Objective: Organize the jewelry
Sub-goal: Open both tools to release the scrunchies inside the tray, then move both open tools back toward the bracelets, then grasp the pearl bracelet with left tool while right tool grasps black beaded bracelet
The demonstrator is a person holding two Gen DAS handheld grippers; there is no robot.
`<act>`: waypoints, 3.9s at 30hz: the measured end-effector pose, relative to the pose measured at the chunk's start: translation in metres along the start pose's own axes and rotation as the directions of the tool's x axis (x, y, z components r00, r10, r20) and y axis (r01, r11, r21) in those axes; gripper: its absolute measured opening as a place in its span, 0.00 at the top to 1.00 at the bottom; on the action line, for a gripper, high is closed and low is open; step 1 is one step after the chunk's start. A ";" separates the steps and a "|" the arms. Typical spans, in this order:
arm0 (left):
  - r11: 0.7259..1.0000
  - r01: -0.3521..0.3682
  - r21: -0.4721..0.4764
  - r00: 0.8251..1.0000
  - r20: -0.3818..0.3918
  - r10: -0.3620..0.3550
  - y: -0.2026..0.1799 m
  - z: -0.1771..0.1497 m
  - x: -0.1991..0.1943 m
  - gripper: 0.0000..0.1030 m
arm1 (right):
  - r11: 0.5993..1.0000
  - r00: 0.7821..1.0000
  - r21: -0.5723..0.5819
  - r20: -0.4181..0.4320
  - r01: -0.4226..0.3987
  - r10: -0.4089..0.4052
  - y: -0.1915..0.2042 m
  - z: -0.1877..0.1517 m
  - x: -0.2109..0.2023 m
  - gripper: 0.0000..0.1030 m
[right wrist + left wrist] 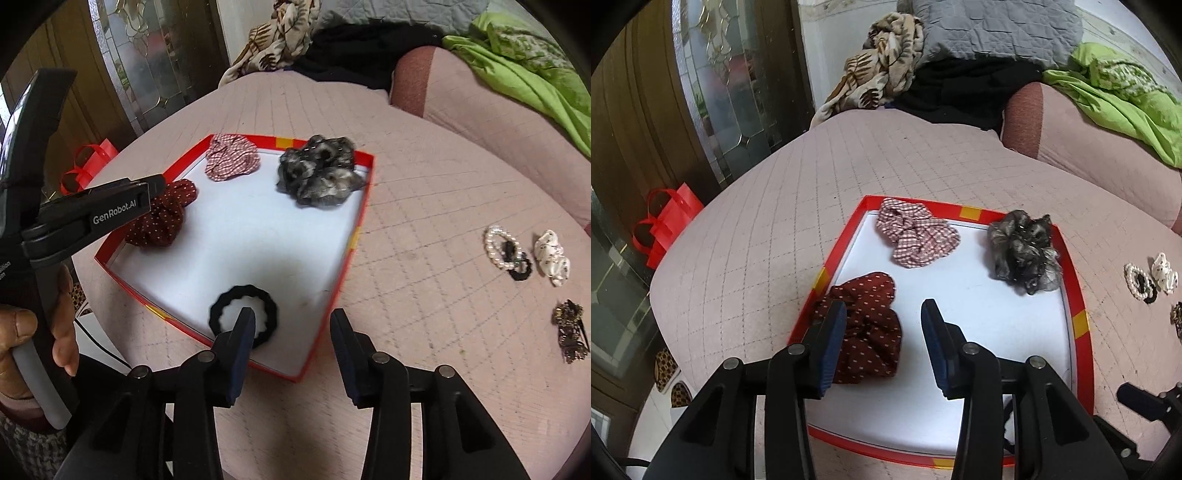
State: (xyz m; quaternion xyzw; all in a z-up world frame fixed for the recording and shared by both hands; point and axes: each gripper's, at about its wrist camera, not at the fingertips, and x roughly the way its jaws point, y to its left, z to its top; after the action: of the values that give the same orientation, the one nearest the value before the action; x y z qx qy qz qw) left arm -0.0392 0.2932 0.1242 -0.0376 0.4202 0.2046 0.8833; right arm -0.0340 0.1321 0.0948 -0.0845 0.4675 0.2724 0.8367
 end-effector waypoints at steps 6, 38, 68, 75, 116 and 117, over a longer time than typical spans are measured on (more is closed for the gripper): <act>0.998 0.045 0.040 0.999 -0.009 -0.045 -0.030 -0.007 -0.018 0.60 | 0.999 0.998 -0.005 0.035 0.054 -0.054 -0.023 -0.010 -0.020 0.54; 0.876 0.372 0.306 0.926 -0.185 -0.328 -0.244 -0.020 -0.043 0.52 | 0.868 0.949 0.411 0.018 0.281 -0.315 -0.273 -0.146 -0.106 0.49; 0.865 0.337 0.372 0.936 -0.233 -0.265 -0.322 -0.012 0.072 1.00 | 0.892 0.981 0.426 0.050 0.149 -0.188 -0.282 -0.112 -0.066 0.49; 0.836 0.516 0.186 0.847 -0.259 -0.465 -0.309 0.007 0.074 0.95 | 0.886 0.986 0.450 0.060 0.114 -0.157 -0.276 -0.085 -0.056 0.49; 0.850 0.441 0.287 0.897 -0.170 -0.408 -0.306 -0.022 0.072 0.69 | 0.907 0.989 0.398 -0.007 0.139 -0.148 -0.259 -0.023 0.037 0.89; 0.854 0.433 0.288 0.901 -0.168 -0.400 -0.307 -0.022 0.072 0.83 | 0.907 0.990 0.402 -0.004 0.128 -0.138 -0.260 -0.024 0.035 0.91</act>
State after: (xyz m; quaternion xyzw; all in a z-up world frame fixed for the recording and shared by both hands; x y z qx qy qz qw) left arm 0.1060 0.0317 0.0234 0.0047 0.4740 -0.0644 0.8782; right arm 0.1021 -0.0815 0.0231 0.0603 0.4964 0.1143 0.8584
